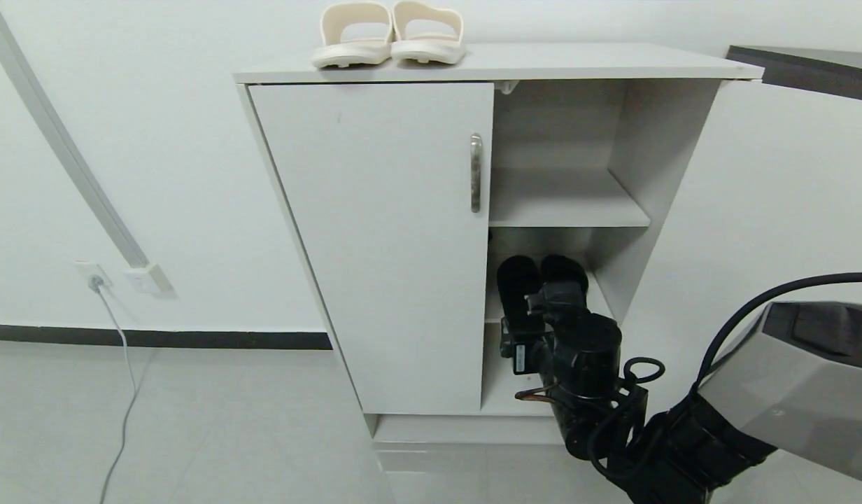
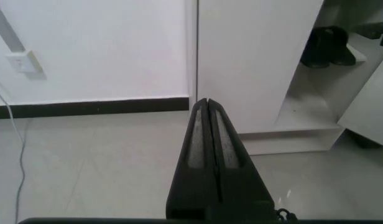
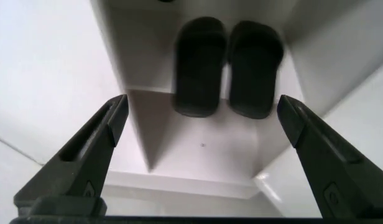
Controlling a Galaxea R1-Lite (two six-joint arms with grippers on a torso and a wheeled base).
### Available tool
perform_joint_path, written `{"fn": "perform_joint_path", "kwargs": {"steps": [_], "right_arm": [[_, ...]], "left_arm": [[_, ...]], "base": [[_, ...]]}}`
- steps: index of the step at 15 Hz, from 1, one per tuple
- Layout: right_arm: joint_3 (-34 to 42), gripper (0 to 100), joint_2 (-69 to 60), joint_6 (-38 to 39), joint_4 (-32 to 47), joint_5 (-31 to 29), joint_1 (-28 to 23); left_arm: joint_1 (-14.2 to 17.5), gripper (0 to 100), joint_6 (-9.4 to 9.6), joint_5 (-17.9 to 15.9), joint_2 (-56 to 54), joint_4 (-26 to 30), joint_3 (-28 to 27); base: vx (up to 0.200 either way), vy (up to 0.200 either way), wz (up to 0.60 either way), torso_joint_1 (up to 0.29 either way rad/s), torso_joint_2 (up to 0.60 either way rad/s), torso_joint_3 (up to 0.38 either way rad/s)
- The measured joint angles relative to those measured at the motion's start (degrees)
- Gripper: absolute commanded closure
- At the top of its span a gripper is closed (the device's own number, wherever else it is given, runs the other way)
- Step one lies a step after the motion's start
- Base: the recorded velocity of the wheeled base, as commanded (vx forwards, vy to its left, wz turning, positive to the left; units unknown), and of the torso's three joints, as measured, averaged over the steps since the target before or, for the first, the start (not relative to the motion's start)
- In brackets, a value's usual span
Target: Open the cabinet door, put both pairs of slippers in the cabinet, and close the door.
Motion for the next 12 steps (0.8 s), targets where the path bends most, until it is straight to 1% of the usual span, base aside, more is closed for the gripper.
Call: {"fn": "perform_joint_path", "kwargs": {"steps": [7,11,12], "right_arm": [[0.02,0,0.04,0.0,-0.18,0.0,-0.05],[0.66,0,0.11,-0.96,-2.57,0.01,-0.07],[0.79,0,0.15,-1.24,-3.68,0.06,-0.07]], "left_arm": [[0.01,100,-0.09,-0.02,0.0,0.02,0.0],[0.01,100,-0.09,-0.02,0.02,0.0,0.0],[0.01,100,-0.09,-0.02,0.02,-0.02,0.0]], "base": [[0.0,0.2,0.0,0.001,0.0,0.002],[0.0,0.2,0.0,0.0,0.0,0.004],[0.0,0.0,0.0,0.0,0.0,0.0]]}}
